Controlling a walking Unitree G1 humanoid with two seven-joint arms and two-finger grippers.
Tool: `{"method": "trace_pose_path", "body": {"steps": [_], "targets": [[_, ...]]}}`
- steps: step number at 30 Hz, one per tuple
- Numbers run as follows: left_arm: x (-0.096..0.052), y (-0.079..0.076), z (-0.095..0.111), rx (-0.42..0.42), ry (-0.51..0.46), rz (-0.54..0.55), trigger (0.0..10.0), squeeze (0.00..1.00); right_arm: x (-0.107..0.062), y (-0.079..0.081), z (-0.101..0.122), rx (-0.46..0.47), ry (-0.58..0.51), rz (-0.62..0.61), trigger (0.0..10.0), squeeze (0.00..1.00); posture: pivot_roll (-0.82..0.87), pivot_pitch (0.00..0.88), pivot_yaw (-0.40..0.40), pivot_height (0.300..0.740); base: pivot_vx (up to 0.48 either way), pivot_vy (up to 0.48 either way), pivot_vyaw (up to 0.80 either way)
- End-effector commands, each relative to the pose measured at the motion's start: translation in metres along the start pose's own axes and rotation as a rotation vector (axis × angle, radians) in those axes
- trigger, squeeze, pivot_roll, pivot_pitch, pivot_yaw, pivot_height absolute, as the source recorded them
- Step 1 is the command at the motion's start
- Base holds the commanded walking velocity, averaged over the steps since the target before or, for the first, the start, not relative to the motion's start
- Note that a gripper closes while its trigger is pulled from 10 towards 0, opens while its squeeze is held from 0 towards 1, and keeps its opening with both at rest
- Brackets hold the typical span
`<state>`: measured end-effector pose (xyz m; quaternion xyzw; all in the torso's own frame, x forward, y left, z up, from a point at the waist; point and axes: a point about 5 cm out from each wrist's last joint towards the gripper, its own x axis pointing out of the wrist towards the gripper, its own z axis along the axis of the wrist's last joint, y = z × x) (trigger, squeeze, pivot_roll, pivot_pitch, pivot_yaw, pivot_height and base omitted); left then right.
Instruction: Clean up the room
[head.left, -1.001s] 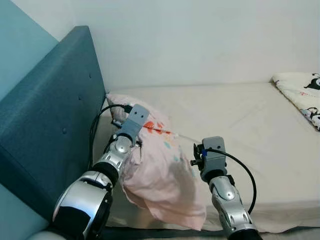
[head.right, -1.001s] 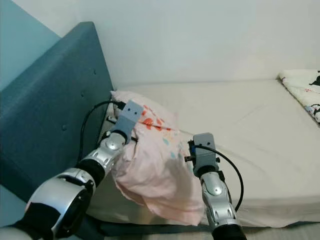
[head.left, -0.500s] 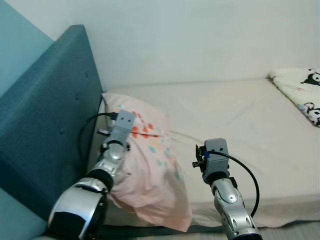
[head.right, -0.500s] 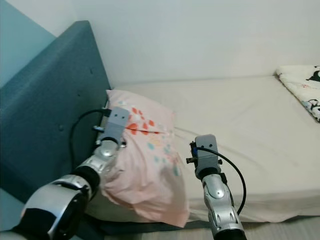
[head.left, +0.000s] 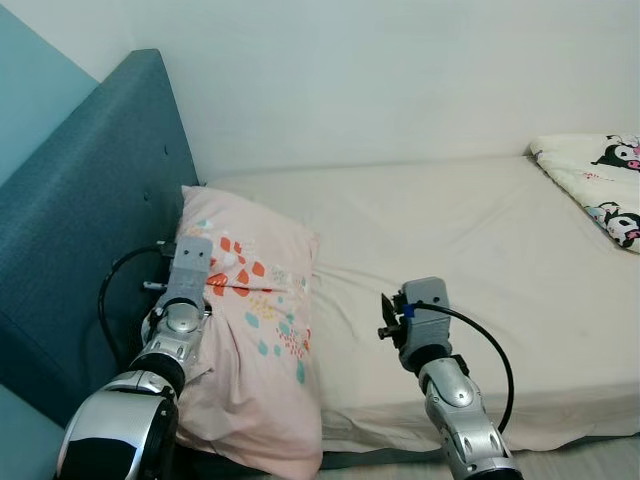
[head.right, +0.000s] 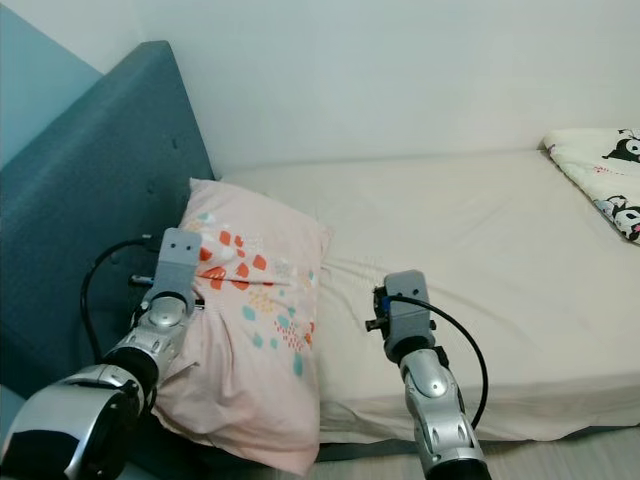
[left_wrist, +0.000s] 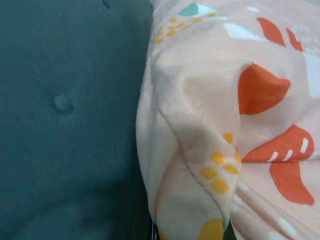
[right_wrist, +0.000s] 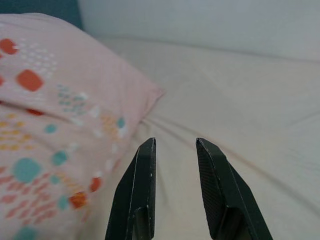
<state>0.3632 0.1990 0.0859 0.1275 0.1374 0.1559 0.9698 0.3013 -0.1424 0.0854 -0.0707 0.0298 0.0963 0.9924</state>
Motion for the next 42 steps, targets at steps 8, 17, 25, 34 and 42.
{"method": "trace_pose_path", "body": {"steps": [8, 17, 25, 34, 42], "targets": [[-0.015, -0.020, -0.037, -0.029, 0.132, -0.168, 10.0, 0.00, -0.004, 0.017, -0.014, -0.045, 0.107, 0.113, 10.0, 0.00, -0.09, 0.082, 0.031, 0.740, 0.000, 0.000, 0.00], [-0.022, -0.030, -0.047, 0.033, 0.143, -0.227, 10.0, 0.00, -0.007, 0.015, -0.022, -0.083, 0.171, 0.140, 10.0, 0.00, -0.09, 0.082, 0.033, 0.740, 0.000, 0.000, 0.00], [-0.021, -0.029, -0.045, 0.072, 0.111, -0.216, 10.0, 0.00, -0.021, 0.014, -0.046, -0.163, 0.353, 0.181, 10.0, 0.00, -0.11, 0.137, 0.026, 0.740, 0.000, 0.000, 0.00], [-0.020, -0.033, -0.033, 0.110, 0.027, -0.251, 10.0, 0.00, -0.029, 0.008, -0.045, -0.118, 0.350, 0.028, 10.0, 0.00, -0.06, 0.279, 0.052, 0.740, 0.000, 0.000, 0.00], [-0.019, -0.032, -0.032, 0.177, 0.027, -0.252, 10.0, 0.00, -0.024, 0.012, -0.030, -0.087, 0.285, 0.007, 10.0, 0.00, -0.07, 0.341, 0.077, 0.740, 0.000, 0.000, 0.00]]}}
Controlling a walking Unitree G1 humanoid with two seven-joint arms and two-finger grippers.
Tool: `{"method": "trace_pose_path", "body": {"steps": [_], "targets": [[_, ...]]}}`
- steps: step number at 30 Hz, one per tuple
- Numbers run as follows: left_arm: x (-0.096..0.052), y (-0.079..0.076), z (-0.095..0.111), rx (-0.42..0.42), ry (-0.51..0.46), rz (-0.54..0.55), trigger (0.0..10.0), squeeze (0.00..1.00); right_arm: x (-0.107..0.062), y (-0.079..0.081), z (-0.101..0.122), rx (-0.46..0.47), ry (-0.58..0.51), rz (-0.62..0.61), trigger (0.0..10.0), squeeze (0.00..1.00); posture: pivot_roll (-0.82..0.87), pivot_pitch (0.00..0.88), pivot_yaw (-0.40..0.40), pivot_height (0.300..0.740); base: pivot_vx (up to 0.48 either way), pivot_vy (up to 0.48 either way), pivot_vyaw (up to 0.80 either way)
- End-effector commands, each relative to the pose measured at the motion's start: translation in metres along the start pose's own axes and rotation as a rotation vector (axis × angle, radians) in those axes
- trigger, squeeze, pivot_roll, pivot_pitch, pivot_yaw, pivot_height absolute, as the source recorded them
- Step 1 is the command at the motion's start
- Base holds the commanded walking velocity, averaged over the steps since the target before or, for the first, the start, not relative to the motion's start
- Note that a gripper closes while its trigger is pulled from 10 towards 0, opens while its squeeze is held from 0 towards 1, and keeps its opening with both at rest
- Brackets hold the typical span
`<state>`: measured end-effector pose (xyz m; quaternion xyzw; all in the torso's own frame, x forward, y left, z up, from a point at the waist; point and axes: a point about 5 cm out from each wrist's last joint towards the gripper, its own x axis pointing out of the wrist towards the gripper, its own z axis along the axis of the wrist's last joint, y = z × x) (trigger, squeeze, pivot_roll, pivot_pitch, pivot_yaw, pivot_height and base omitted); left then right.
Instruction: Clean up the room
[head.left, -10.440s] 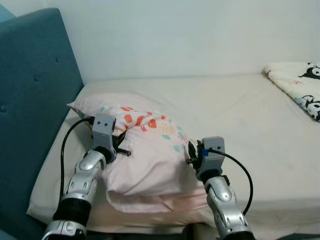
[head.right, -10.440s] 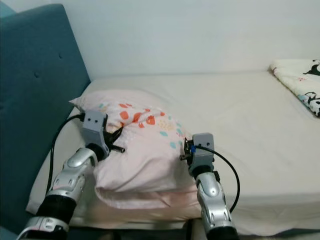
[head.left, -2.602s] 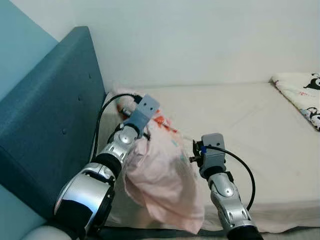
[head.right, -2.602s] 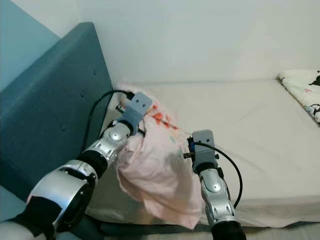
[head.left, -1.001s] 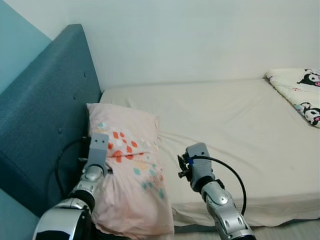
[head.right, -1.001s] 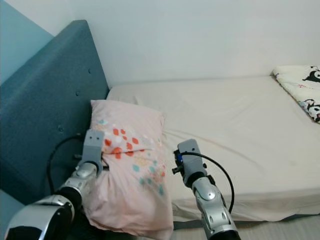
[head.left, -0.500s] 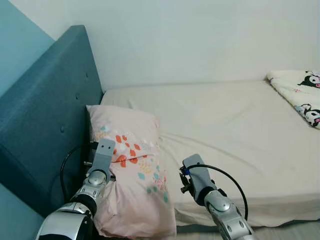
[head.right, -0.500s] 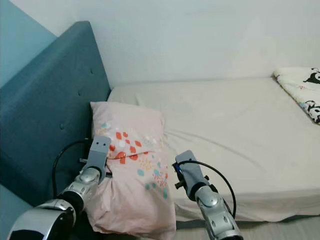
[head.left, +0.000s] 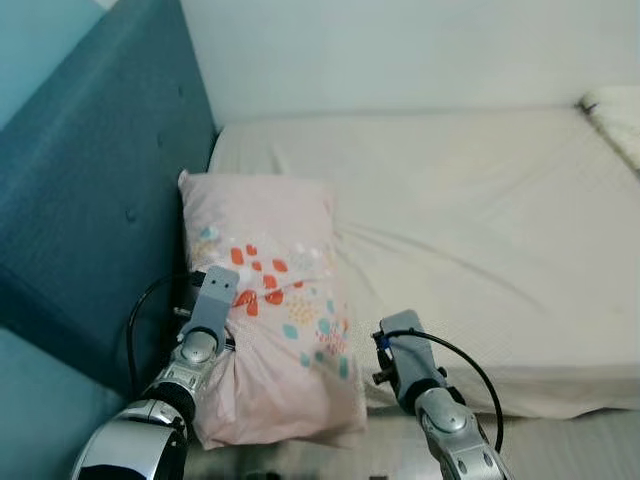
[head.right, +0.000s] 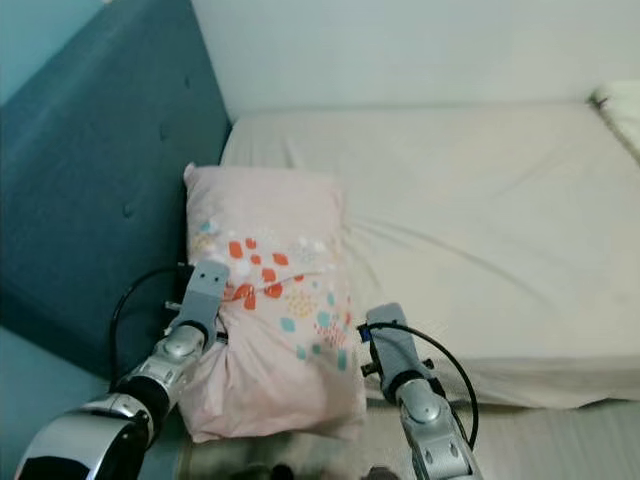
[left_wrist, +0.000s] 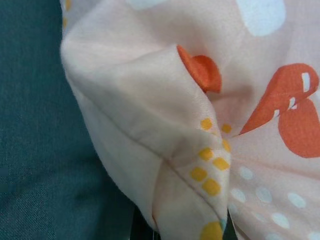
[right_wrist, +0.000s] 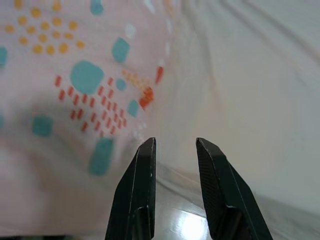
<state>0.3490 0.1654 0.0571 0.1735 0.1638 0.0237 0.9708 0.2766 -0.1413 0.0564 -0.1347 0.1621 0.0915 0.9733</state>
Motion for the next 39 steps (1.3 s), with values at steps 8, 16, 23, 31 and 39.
{"method": "trace_pose_path", "body": {"steps": [8, 16, 23, 31, 39], "targets": [[0.005, 0.002, 0.025, 0.005, -0.098, 0.011, 10.0, 0.00, -0.010, 0.002, 0.004, 0.042, -0.026, -0.044, 10.0, 0.00, -0.08, 0.335, 0.080, 0.740, 0.000, 0.000, 0.00], [0.005, -0.005, 0.024, 0.005, -0.074, -0.045, 10.0, 1.00, -0.014, 0.004, 0.001, 0.048, -0.012, -0.051, 10.0, 0.00, -0.09, 0.336, 0.085, 0.740, 0.000, 0.000, 0.00], [0.005, 0.002, 0.023, -0.009, -0.092, -0.012, 10.0, 0.00, -0.012, 0.002, 0.002, 0.046, -0.011, -0.049, 10.0, 0.00, -0.09, 0.316, 0.068, 0.740, 0.000, 0.000, 0.00], [0.009, 0.044, 0.072, -0.022, -0.344, 0.027, 10.0, 0.00, -0.004, 0.003, 0.008, 0.038, -0.027, -0.022, 10.0, 0.00, -0.07, 0.255, 0.037, 0.740, 0.000, 0.000, 0.00], [0.004, 0.049, 0.100, -0.054, -0.512, -0.147, 10.0, 0.00, 0.001, 0.003, 0.009, 0.050, -0.031, -0.018, 10.0, 0.00, -0.03, 0.182, 0.006, 0.740, 0.000, 0.000, 0.00]]}}
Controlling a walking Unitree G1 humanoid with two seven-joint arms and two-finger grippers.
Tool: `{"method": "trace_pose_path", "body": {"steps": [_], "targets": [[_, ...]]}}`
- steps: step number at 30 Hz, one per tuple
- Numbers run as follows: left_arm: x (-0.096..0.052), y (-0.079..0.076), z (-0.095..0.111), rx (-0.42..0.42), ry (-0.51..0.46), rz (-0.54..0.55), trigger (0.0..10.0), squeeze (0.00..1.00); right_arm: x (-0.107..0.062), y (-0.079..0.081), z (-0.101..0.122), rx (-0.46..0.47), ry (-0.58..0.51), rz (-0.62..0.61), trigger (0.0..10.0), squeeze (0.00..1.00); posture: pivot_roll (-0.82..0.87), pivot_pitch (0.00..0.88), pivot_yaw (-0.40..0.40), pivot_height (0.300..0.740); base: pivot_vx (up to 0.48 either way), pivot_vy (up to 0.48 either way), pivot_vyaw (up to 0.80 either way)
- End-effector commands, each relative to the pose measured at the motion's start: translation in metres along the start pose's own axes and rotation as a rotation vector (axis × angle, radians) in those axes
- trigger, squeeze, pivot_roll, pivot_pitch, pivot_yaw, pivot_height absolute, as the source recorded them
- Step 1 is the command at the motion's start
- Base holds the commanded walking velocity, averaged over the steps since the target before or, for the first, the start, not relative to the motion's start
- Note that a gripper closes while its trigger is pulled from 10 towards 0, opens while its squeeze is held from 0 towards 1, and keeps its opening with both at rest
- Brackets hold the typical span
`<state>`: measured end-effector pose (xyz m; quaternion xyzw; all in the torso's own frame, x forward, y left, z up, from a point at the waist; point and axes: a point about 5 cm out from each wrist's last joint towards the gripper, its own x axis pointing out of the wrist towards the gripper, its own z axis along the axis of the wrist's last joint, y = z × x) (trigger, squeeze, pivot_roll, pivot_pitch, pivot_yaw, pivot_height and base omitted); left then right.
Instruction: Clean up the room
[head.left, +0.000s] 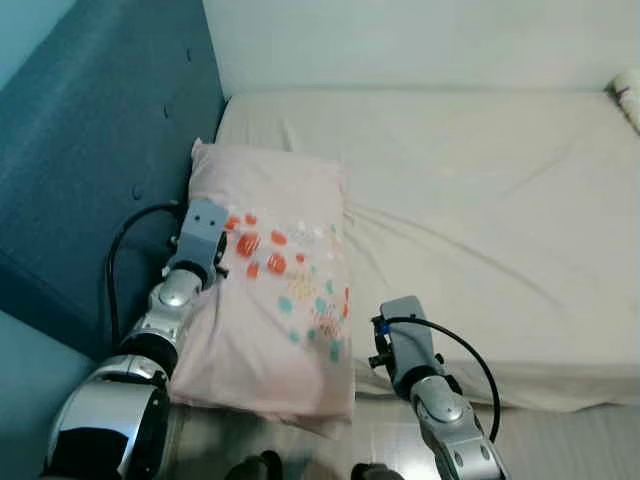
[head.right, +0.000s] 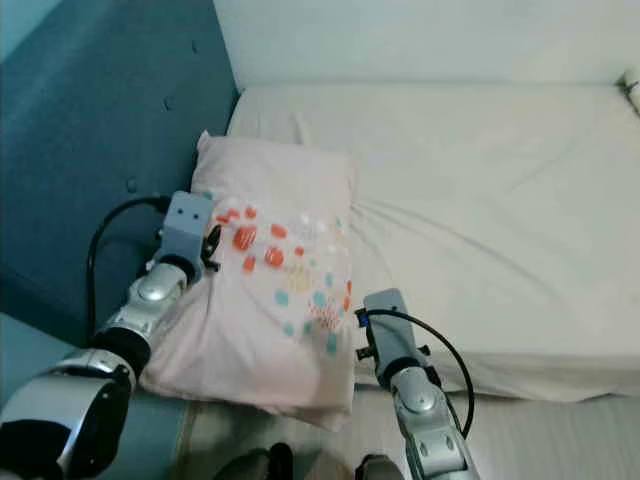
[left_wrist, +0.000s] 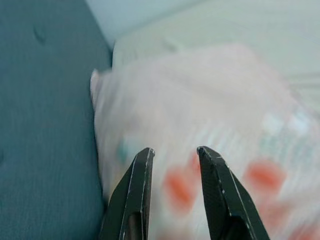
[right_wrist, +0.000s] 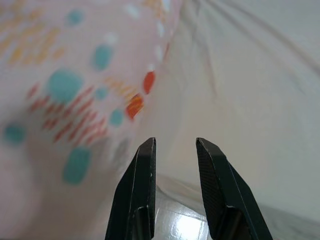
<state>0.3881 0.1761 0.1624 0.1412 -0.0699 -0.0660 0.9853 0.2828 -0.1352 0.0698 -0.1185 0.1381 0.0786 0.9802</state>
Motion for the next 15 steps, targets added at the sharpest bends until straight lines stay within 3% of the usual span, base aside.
{"method": "trace_pose_path", "body": {"steps": [1, 2, 3, 5, 7, 9, 12, 13, 15], "targets": [[-0.007, -0.006, -0.002, -0.030, -0.036, -0.137, 10.0, 0.00, 0.001, 0.003, -0.007, 0.020, 0.019, 0.015, 10.0, 0.00, -0.03, 0.174, 0.005, 0.740, 0.000, 0.000, 0.00], [-0.012, -0.014, -0.006, -0.034, -0.035, -0.211, 10.0, 0.00, 0.003, 0.004, -0.006, 0.022, 0.019, 0.021, 10.0, 0.00, -0.03, 0.174, 0.005, 0.740, 0.000, 0.000, 0.00], [-0.012, -0.014, -0.006, -0.034, -0.035, -0.211, 10.0, 0.00, 0.003, 0.004, -0.006, 0.022, 0.019, 0.021, 10.0, 0.00, -0.03, 0.174, 0.005, 0.740, 0.000, 0.000, 0.00], [-0.027, -0.028, -0.019, -0.020, -0.023, -0.291, 10.0, 0.00, 0.006, 0.007, -0.004, 0.018, 0.015, 0.031, 10.0, 0.00, -0.04, 0.171, 0.011, 0.740, 0.000, 0.000, 0.00], [-0.029, -0.029, -0.020, -0.028, -0.025, -0.287, 10.0, 0.00, 0.006, 0.007, -0.003, 0.018, 0.013, 0.031, 10.0, 0.00, -0.04, 0.171, 0.011, 0.740, 0.000, 0.000, 0.00], [-0.030, -0.025, -0.012, -0.098, -0.071, -0.302, 10.0, 0.00, 0.005, 0.005, -0.002, 0.020, 0.002, 0.027, 10.0, 0.00, -0.04, 0.164, 0.018, 0.740, 0.000, 0.000, 0.00], [-0.031, -0.021, -0.008, -0.134, -0.088, -0.299, 10.0, 0.00, 0.005, 0.005, -0.002, 0.021, -0.002, 0.026, 10.0, 0.00, -0.04, 0.162, 0.019, 0.740, 0.000, 0.000, 0.00], [-0.041, -0.014, -0.012, -0.201, -0.066, -0.247, 10.0, 0.00, 0.001, 0.005, -0.001, 0.034, -0.038, 0.039, 10.0, 0.00, -0.04, 0.142, 0.031, 0.740, 0.000, 0.000, 0.00], [-0.047, -0.012, -0.016, -0.219, -0.040, -0.229, 10.0, 0.00, 0.000, 0.006, 0.000, 0.039, -0.051, 0.044, 10.0, 0.00, -0.04, 0.142, 0.031, 0.740, 0.000, 0.000, 0.00]]}}
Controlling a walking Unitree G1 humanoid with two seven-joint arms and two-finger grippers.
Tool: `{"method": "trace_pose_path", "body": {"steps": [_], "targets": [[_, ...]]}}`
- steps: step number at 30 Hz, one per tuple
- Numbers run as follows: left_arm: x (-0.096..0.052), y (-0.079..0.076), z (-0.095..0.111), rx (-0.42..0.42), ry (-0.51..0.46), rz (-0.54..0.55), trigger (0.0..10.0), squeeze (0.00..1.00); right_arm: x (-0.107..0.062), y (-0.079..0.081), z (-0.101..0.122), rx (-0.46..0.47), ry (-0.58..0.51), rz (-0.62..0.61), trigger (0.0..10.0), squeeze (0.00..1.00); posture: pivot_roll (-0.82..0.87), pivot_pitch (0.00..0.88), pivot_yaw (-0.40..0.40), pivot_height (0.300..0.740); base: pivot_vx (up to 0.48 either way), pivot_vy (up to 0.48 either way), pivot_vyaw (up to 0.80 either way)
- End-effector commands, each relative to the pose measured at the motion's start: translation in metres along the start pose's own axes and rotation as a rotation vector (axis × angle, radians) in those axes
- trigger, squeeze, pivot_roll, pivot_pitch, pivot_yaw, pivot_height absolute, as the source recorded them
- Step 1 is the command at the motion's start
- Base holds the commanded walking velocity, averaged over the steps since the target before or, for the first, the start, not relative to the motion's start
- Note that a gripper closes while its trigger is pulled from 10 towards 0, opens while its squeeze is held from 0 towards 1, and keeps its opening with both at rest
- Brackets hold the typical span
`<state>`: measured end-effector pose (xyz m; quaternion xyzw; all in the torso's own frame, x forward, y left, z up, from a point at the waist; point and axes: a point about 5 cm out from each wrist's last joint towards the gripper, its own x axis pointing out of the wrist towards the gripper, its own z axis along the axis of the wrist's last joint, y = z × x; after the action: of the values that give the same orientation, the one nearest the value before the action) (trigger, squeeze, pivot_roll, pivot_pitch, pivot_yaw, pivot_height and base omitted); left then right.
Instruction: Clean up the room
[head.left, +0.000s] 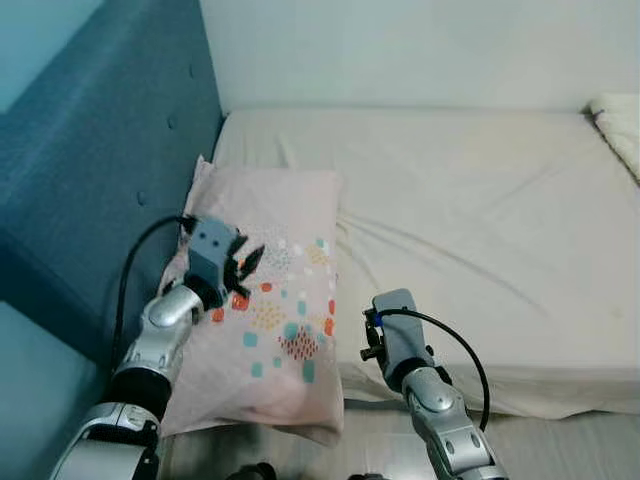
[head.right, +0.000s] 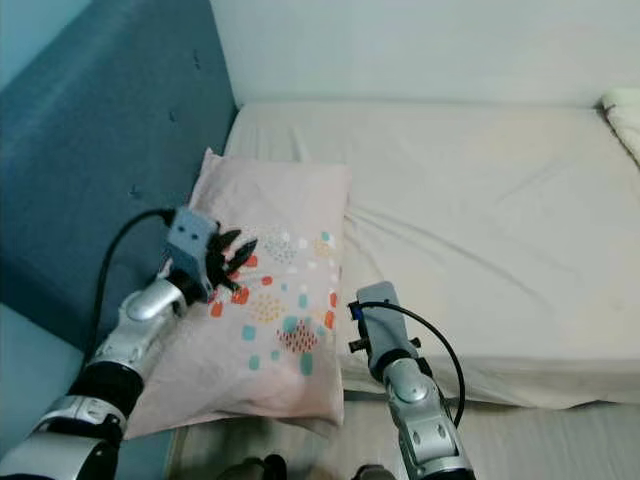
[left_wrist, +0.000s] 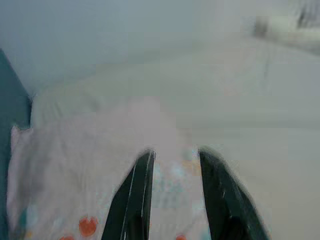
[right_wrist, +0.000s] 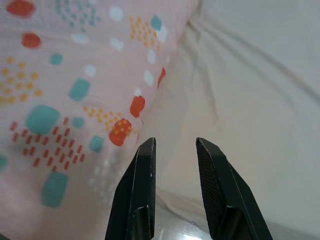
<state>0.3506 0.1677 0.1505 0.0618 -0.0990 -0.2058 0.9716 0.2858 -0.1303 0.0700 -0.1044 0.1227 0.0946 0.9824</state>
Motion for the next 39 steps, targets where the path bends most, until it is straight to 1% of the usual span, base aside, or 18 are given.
{"method": "trace_pose_path", "body": {"steps": [1, 2, 3, 4, 5, 6, 7, 8, 10, 11, 14, 16, 19, 22, 24, 26, 34, 39], "targets": [[-0.021, 0.003, -0.019, -0.073, 0.100, 0.078, 10.0, 0.00, -0.005, 0.002, -0.001, 0.023, -0.031, 0.016, 10.0, 0.00, -0.04, 0.129, 0.032, 0.740, 0.000, 0.000, 0.00], [-0.021, 0.003, -0.019, -0.073, 0.100, 0.078, 10.0, 0.00, -0.005, 0.002, -0.001, 0.023, -0.031, 0.016, 10.0, 0.00, -0.04, 0.129, 0.032, 0.740, 0.000, 0.000, 0.00], [-0.031, 0.003, -0.029, -0.106, 0.146, 0.128, 10.0, 0.00, -0.007, 0.000, 0.000, 0.030, -0.048, 0.011, 10.0, 0.00, -0.04, 0.122, 0.026, 0.740, 0.000, 0.000, 0.00], [-0.031, 0.003, -0.029, -0.106, 0.146, 0.128, 10.0, 0.00, -0.007, 0.000, 0.000, 0.030, -0.048, 0.011, 10.0, 0.00, -0.04, 0.122, 0.026, 0.740, 0.000, 0.000, 0.00], [-0.039, 0.002, -0.035, -0.135, 0.169, 0.173, 10.0, 0.00, -0.009, -0.002, 0.001, 0.039, -0.061, 0.006, 10.0, 0.00, -0.04, 0.121, 0.024, 0.740, 0.000, 0.000, 0.00], [-0.039, 0.002, -0.035, -0.135, 0.169, 0.173, 10.0, 0.00, -0.009, -0.002, 0.001, 0.039, -0.061, 0.006, 10.0, 0.00, -0.04, 0.121, 0.024, 0.740, 0.000, 0.000, 0.00], [-0.046, 0.001, -0.040, -0.157, 0.189, 0.207, 10.0, 0.00, -0.010, -0.003, 0.001, 0.045, -0.072, -0.001, 10.0, 0.00, -0.03, 0.118, 0.020, 0.740, 0.000, 0.000, 0.00], [-0.051, -0.002, -0.045, -0.154, 0.209, 0.225, 10.0, 0.00, -0.011, -0.005, 0.000, 0.048, -0.076, -0.010, 10.0, 0.00, -0.03, 0.112, 0.011, 0.740, 0.000, 0.000, 0.00], [-0.057, -0.010, -0.047, -0.102, 0.197, 0.199, 10.0, 0.00, -0.011, -0.007, -0.003, 0.068, -0.073, -0.029, 10.0, 0.00, -0.03, 0.108, 0.009, 0.740, 0.000, 0.000, 0.00], [-0.057, -0.013, -0.048, -0.119, 0.189, 0.211, 10.0, 0.00, -0.011, -0.007, -0.003, 0.092, -0.070, -0.037, 10.0, 0.00, -0.03, 0.109, 0.010, 0.740, 0.000, 0.000, 0.00], [-0.056, -0.015, -0.049, -0.140, 0.180, 0.224, 10.0, 0.00, -0.011, -0.008, -0.003, 0.108, -0.069, -0.042, 10.0, 0.00, -0.03, 0.111, 0.011, 0.740, 0.000, 0.000, 0.00], [-0.056, -0.021, -0.051, -0.184, 0.220, 0.236, 10.0, 0.00, -0.010, -0.009, 0.000, 0.128, -0.084, -0.052, 10.0, 0.00, -0.03, 0.115, 0.017, 0.730, 0.000, 0.000, 0.00], [-0.055, -0.026, -0.050, -0.192, 0.248, 0.239, 10.0, 0.00, -0.011, -0.010, 0.000, 0.127, -0.093, -0.056, 10.0, 0.00, -0.03, 0.119, 0.021, 0.720, 0.000, 0.000, 0.00], [-0.052, -0.030, -0.048, -0.176, 0.258, 0.233, 10.0, 0.00, -0.012, -0.010, 0.000, 0.128, -0.096, -0.052, 10.0, 0.00, -0.03, 0.121, 0.022, 0.706, 0.000, 0.000, 0.00], [-0.049, -0.035, -0.047, -0.130, 0.265, 0.202, 10.0, 0.00, -0.012, -0.009, 0.000, 0.130, -0.097, -0.049, 10.0, 0.00, -0.03, 0.125, 0.028, 0.696, 0.000, 0.000, 0.00], [-0.047, -0.038, -0.046, -0.109, 0.263, 0.180, 10.0, 0.00, -0.013, -0.009, -0.001, 0.133, -0.097, -0.048, 10.0, 0.00, -0.03, 0.125, 0.028, 0.686, 0.000, 0.000, 0.00], [-0.045, -0.039, -0.045, -0.089, 0.259, 0.199, 10.0, 0.00, -0.013, -0.007, -0.002, 0.140, -0.097, -0.045, 10.0, 0.00, -0.03, 0.129, 0.042, 0.661, 0.000, 0.000, 0.00], [-0.047, -0.041, -0.044, -0.075, 0.273, 0.168, 10.0, 0.00, -0.015, -0.007, -0.003, 0.149, -0.097, -0.043, 10.0, 0.00, -0.03, 0.129, 0.049, 0.637, 0.000, 0.000, 0.00]]}}
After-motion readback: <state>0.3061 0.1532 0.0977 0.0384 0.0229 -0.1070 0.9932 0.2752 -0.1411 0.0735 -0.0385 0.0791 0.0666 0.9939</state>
